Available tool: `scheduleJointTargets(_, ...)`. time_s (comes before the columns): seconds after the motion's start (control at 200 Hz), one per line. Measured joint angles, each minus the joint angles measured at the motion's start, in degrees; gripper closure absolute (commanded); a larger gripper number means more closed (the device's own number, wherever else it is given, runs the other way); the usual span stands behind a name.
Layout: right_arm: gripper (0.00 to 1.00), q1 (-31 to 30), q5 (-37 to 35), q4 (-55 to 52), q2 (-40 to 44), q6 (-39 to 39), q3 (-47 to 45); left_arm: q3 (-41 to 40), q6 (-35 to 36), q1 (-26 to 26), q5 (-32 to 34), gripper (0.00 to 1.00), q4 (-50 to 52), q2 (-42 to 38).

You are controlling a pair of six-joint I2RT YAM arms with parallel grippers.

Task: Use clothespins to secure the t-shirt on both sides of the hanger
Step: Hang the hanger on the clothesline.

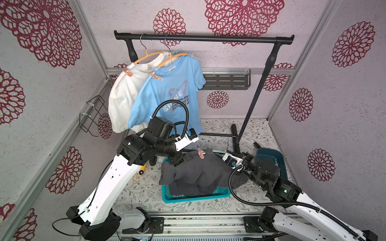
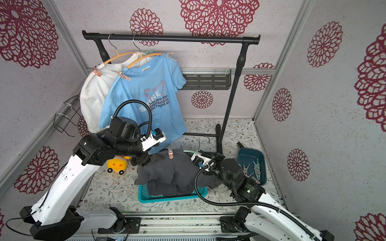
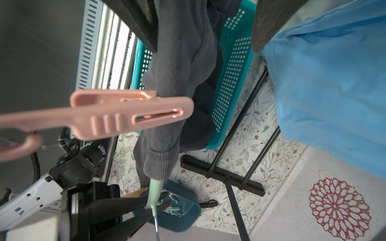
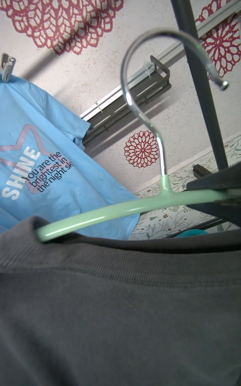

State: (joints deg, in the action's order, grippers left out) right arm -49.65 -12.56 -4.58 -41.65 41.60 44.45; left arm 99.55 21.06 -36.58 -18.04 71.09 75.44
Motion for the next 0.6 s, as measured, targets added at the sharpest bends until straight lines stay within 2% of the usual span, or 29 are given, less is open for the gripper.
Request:
scheduleJointTargets(0.06,1.0,0.0,0.4,1.2,0.0,1.1,-0.6,-0.8,-0.6,0.0,-0.8,0.41,0.0,0.0)
scheduleJointTargets(0.16,1.0,0.0,0.6,3.0,-0.2,3.0,-1.2,-1.6,-1.8,0.0,-1.6,0.56,0.2,0.0)
scheduleJointTargets(0.25,1.0,0.0,0.6,4.5,-0.3,4.5,-1.4,-2.1,-2.7,0.0,-2.4,0.63,0.0,-0.2)
scheduleJointTargets(0.385,1.0,0.0,0.4,6.4,-0.5,6.7,-1.6,-4.3,-3.6,0.0,-4.0,0.85,-0.9,-1.3)
scheduleJointTargets(0.53,1.0,0.1,0.5,7.3,-1.0,7.8,-1.6,-6.1,-3.6,-0.2,-5.1,0.94,-1.7,-2.9)
scheduleJointTargets(0.6,0.97,0.1,0.7,7.8,-1.0,8.2,-1.6,-6.7,-4.0,-0.3,-5.0,0.99,-2.3,-3.8)
